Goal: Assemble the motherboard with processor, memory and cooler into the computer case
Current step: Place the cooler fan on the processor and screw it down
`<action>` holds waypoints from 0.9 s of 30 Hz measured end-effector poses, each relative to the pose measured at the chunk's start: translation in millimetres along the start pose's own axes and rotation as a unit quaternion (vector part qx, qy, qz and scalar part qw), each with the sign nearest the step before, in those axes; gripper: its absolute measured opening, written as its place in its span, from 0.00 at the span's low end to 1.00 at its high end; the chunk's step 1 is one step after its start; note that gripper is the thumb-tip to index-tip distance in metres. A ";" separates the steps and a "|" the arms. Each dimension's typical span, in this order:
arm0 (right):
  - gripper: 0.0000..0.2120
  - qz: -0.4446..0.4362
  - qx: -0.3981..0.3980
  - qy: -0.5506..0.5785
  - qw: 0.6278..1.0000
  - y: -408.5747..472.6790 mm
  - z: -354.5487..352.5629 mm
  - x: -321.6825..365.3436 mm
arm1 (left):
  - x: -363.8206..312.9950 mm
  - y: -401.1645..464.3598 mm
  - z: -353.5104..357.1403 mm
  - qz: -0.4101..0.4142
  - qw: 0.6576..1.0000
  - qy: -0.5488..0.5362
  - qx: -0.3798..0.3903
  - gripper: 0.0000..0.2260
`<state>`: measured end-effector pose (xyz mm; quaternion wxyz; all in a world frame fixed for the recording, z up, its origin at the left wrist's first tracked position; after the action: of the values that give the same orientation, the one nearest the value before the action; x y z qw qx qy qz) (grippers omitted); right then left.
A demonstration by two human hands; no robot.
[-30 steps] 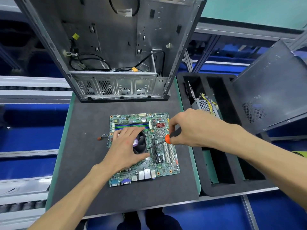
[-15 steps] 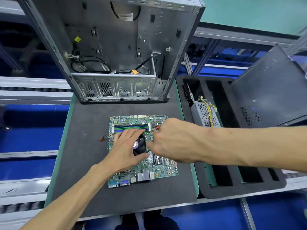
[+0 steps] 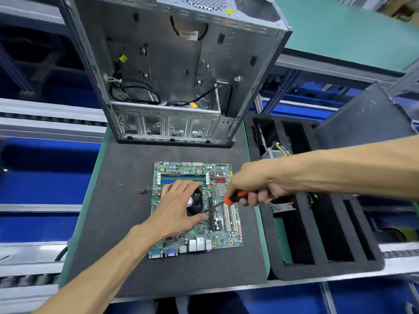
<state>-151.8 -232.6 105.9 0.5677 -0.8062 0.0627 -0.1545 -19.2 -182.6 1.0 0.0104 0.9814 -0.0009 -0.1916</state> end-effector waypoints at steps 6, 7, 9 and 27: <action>0.08 -0.269 -0.140 -0.498 0.812 -29.7 10.4 39.3 | 0.2 -1.1 -2.4 0.003 1.000 -0.008 -0.008 0.37; 0.08 -0.322 -0.158 -0.599 0.716 -38.2 21.8 42.3 | 0.1 -1.1 -2.5 0.002 1.000 -0.008 -0.010 0.37; 0.06 -0.382 -0.147 -0.694 0.592 -45.5 37.9 38.0 | -0.4 -1.4 -2.2 0.000 1.000 -0.010 -0.012 0.37; 0.13 -0.125 -0.077 -0.220 0.964 -6.9 -9.9 -2.4 | -1.9 -1.5 -3.2 0.010 1.000 -0.005 -0.016 0.38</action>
<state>-157.7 -238.3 115.0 0.4794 -0.8632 -0.1536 -0.0380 -19.7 -181.1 4.6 0.0276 0.9800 -0.0082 -0.1969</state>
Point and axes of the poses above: each hand's wrist, its own y-axis towards the middle knuckle, its own z-axis out of the palm, x = y × z, the point moved 9 cm from there along y, towards the middle knuckle, and after that the axes turned 12 degrees about y, right-handed, at the moved point
